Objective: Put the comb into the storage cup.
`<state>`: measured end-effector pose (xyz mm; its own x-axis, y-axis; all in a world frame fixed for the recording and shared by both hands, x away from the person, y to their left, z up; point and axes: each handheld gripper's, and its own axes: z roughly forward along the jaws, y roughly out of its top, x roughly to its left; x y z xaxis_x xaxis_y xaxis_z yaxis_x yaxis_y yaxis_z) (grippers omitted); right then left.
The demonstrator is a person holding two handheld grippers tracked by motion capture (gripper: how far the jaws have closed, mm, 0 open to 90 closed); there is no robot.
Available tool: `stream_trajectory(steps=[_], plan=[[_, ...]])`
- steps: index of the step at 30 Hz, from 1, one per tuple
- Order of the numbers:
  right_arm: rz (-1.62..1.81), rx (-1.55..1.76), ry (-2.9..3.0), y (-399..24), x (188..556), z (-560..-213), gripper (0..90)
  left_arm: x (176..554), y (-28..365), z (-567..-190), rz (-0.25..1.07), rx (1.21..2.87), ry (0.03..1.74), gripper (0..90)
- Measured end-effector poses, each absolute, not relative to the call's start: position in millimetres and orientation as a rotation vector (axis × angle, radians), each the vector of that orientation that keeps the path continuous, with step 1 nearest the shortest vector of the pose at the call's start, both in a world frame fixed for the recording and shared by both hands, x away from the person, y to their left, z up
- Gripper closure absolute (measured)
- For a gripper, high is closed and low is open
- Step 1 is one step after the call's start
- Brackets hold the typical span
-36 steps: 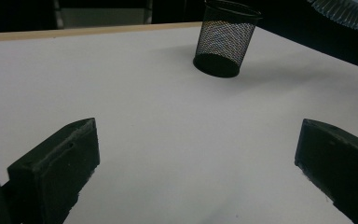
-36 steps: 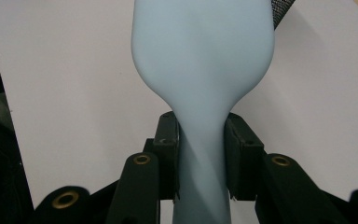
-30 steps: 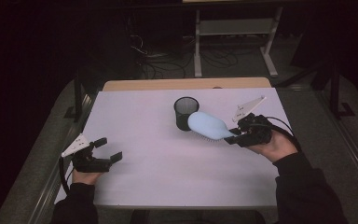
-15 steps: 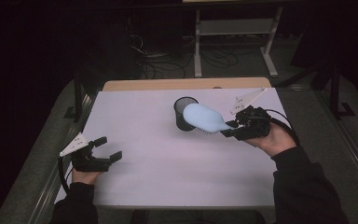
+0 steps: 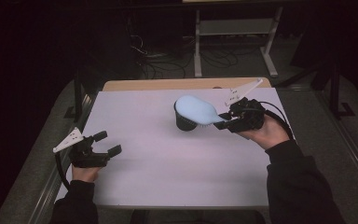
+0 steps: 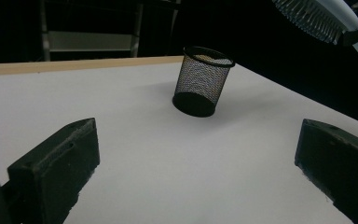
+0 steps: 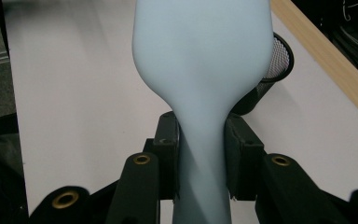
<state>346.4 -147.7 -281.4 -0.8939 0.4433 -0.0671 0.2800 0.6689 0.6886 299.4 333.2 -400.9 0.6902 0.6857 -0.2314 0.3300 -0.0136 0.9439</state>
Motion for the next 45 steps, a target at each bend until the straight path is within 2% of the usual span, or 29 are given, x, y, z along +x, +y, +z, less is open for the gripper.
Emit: stream_trajectory(steps=[13,45], plan=[[1.05,0.568,2.631,-136.5,352.8,-265.2,68.0,311.6,327.0,-379.3,0.384,1.662,0.841,0.0],[1.121,0.508,2.567,-108.8,363.4,-243.0,67.9,345.5,271.6,-329.4,0.318,1.731,0.764,0.0]])
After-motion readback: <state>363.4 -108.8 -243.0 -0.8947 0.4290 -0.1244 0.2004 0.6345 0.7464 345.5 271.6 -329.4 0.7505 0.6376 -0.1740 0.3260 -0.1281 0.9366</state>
